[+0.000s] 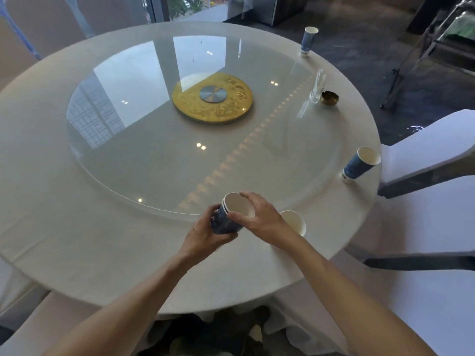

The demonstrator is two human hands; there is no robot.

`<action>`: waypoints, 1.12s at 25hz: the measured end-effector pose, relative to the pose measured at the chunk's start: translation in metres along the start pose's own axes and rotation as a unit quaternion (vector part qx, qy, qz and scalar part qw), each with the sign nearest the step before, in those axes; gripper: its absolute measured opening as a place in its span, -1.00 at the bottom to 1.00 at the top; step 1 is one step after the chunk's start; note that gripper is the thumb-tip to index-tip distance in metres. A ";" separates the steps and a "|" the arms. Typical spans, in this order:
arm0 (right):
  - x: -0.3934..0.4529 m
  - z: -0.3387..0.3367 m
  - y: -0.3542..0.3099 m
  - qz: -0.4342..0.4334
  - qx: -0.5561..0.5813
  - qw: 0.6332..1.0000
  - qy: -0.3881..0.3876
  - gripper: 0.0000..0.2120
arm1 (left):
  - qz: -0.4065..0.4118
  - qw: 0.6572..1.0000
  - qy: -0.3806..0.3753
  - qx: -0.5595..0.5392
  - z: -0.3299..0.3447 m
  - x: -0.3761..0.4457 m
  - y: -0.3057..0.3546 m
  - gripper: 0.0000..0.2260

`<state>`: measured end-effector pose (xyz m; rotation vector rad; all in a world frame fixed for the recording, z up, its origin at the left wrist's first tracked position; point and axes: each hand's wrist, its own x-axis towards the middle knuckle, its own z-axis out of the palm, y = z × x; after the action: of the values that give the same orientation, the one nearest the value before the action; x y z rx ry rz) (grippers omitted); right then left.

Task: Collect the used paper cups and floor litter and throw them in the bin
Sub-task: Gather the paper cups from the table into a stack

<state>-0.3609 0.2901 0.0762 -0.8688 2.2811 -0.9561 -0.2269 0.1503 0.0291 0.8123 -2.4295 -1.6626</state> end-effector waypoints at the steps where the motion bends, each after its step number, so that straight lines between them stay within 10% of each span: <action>1: -0.004 -0.009 0.013 -0.007 0.000 1.000 0.013 -0.33 | -0.002 1.000 0.011 -0.001 0.011 -0.002 0.004 -0.34; 12: -0.028 -0.025 0.129 0.079 -0.198 0.977 0.032 -0.21 | -0.087 0.996 0.017 0.021 0.057 -0.030 0.002 -0.34; 28: -0.102 -0.111 0.105 0.158 0.162 0.927 0.298 -0.41 | 0.001 0.972 -0.158 0.176 0.127 0.026 0.023 -0.28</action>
<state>-0.4040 0.4687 0.0868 -0.0518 2.5190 -1.5341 -0.3031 0.2510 -0.0079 0.6136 -3.0013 -1.4762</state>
